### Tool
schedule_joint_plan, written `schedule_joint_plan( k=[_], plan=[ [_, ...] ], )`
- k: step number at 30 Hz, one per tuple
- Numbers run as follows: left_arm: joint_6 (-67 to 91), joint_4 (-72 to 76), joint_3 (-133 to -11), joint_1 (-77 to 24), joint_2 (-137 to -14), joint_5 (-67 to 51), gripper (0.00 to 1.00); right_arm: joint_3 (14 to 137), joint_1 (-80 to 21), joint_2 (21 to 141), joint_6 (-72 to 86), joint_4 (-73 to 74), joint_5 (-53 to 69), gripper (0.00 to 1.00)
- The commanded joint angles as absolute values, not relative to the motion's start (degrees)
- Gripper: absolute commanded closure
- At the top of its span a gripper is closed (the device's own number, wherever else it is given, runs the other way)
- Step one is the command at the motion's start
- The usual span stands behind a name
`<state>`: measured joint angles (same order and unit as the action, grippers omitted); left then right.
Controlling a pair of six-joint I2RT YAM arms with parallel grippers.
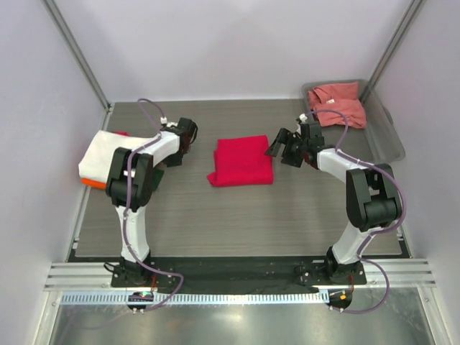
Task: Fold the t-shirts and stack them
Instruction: Fold the tshirt, then neatly place the folded tshirt to the corner
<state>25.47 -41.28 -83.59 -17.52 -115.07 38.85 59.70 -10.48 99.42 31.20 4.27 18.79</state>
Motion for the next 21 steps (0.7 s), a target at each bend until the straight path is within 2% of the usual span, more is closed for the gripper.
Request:
schedule_joint_plan(
  k=[1, 6, 14, 17, 18, 20, 21],
  plan=[
    [21.71, -43.86, -87.36, -17.67, -118.03, 48.67, 0.41, 59.41, -10.37, 97.21, 32.08, 0.35, 19.25, 0.14],
    [19.95, -44.03, -90.26, -17.49, -123.56, 50.62, 0.39, 58.98, -10.37, 97.38, 32.26, -1.49, 19.69, 0.15],
    [21.18, -49.83, -97.73, -14.94, -131.39, 52.21, 0.51, 58.18, -10.28, 97.38, 32.25, -1.84, 19.34, 0.16],
    [21.97, -50.62, -97.91, -14.68, -131.75, 52.03, 0.66, 58.1, -10.37, 98.08, 32.43, -2.2, 19.51, 0.17],
    [22.15, -50.71, -98.0, -14.59, -131.66, 52.03, 0.75, 58.1, -10.37, 98.43, 32.34, -2.2, 19.51, 0.18],
    [21.97, -50.63, -98.0, -14.68, -131.14, 52.12, 0.84, 58.01, -10.37, 98.7, 32.34, -2.2, 19.6, 0.18],
    [21.97, -50.63, -98.17, -14.68, -131.13, 52.82, 0.93, 58.01, -10.37, 98.88, 32.34, -2.28, 19.6, 0.18]
  ],
)
